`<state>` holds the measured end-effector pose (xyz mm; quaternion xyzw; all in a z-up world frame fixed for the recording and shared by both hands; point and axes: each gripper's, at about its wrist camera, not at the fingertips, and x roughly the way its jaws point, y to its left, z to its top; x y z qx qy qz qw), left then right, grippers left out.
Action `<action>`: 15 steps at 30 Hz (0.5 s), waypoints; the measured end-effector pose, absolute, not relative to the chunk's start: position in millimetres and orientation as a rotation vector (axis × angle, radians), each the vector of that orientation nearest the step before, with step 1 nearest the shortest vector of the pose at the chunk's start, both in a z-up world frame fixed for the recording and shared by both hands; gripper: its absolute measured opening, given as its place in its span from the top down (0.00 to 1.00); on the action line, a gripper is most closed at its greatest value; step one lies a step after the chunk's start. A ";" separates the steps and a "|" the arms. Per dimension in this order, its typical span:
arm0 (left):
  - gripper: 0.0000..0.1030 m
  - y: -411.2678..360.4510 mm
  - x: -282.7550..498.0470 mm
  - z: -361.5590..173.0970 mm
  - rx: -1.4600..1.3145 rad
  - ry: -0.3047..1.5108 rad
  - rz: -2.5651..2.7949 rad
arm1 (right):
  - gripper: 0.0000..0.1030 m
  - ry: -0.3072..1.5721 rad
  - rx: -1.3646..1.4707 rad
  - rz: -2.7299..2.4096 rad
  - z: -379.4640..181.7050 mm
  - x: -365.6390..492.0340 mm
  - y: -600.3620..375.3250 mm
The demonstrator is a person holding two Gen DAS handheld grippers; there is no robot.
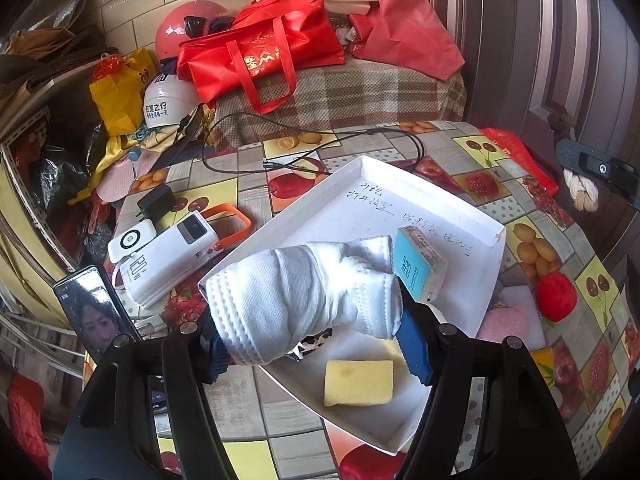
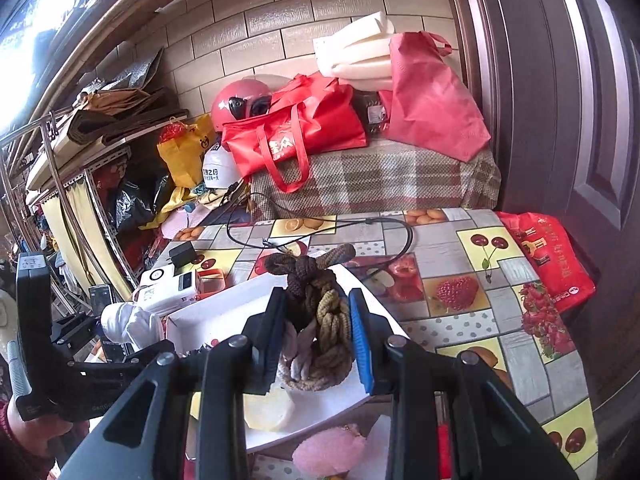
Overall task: Organize soft objects
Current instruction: 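Carry the sock with left tool over the tray while right tool carries the rope toy, then open left tool to drop the sock in the tray while right tool releases the rope toy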
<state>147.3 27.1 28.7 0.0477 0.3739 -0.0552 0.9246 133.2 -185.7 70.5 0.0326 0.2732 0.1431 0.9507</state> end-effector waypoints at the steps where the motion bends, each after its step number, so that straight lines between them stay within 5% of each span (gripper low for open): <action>1: 0.33 27.1 150.8 24.8 0.099 0.777 -0.112 | 0.70 0.572 0.066 0.295 65.7 137.2 -183.8; 15: 0.30 40.0 198.7 -23.5 -0.042 0.880 -0.081 | 0.67 0.789 0.063 0.323 -12.5 194.0 -155.1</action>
